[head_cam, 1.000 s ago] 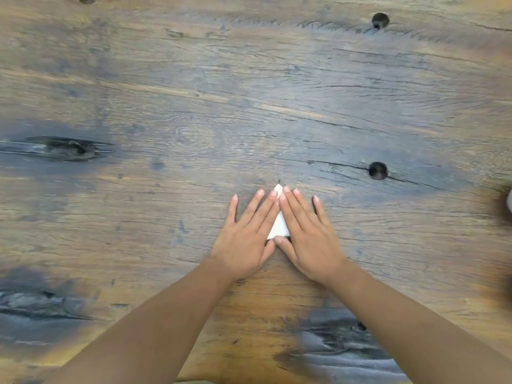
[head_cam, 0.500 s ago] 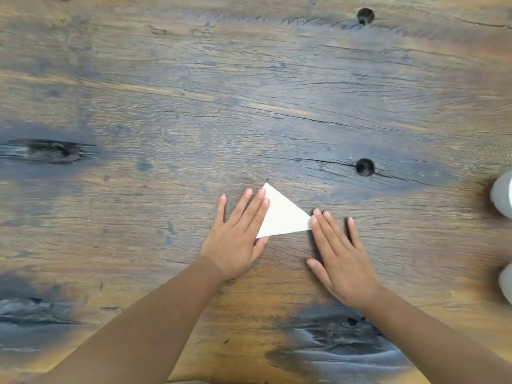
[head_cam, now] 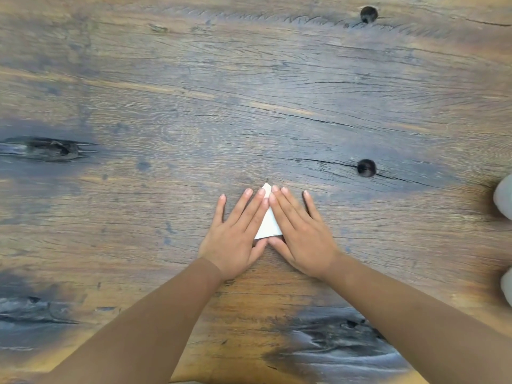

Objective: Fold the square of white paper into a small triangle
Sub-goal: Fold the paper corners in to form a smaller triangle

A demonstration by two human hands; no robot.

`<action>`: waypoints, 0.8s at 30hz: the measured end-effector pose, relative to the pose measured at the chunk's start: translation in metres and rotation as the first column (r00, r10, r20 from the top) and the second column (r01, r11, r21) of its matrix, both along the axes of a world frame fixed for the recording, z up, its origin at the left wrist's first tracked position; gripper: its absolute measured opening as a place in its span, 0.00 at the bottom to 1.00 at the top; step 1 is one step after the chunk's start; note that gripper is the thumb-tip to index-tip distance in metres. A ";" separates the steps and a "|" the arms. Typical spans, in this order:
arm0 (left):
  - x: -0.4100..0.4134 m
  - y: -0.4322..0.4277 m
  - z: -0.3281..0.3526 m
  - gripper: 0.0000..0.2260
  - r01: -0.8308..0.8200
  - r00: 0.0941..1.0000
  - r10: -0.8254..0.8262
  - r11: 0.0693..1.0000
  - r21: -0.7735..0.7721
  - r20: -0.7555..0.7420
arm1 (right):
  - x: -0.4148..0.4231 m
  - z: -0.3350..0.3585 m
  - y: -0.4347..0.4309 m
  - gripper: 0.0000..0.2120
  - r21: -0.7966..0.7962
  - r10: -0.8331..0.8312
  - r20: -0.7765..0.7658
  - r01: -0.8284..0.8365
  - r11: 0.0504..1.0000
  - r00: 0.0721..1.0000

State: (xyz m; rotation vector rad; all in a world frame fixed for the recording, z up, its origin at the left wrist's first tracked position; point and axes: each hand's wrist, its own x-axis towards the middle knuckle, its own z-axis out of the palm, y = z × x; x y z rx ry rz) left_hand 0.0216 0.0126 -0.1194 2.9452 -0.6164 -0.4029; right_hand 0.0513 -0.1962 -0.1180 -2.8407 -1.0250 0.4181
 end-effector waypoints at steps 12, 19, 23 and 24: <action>0.000 0.000 0.007 0.34 -0.012 0.999 0.012 1.000 0.003 -0.052 | -0.034 -0.002 -0.045 0.35 -0.018 -0.054 0.027 0.054 0.998 0.998; 0.006 -0.020 0.008 0.39 -0.064 0.996 0.063 0.998 -0.024 -0.058 | -0.033 -0.002 -0.044 0.35 -0.019 -0.057 0.047 0.058 0.998 0.997; -0.003 -0.019 0.009 0.36 -0.145 0.985 0.145 0.989 0.004 -0.091 | -0.033 -0.001 -0.043 0.35 -0.030 -0.065 0.031 0.066 0.997 0.997; -0.010 -0.015 0.009 0.35 -0.156 0.984 0.156 0.988 0.005 -0.089 | -0.033 -0.001 -0.043 0.35 -0.032 -0.068 0.028 0.069 0.997 0.997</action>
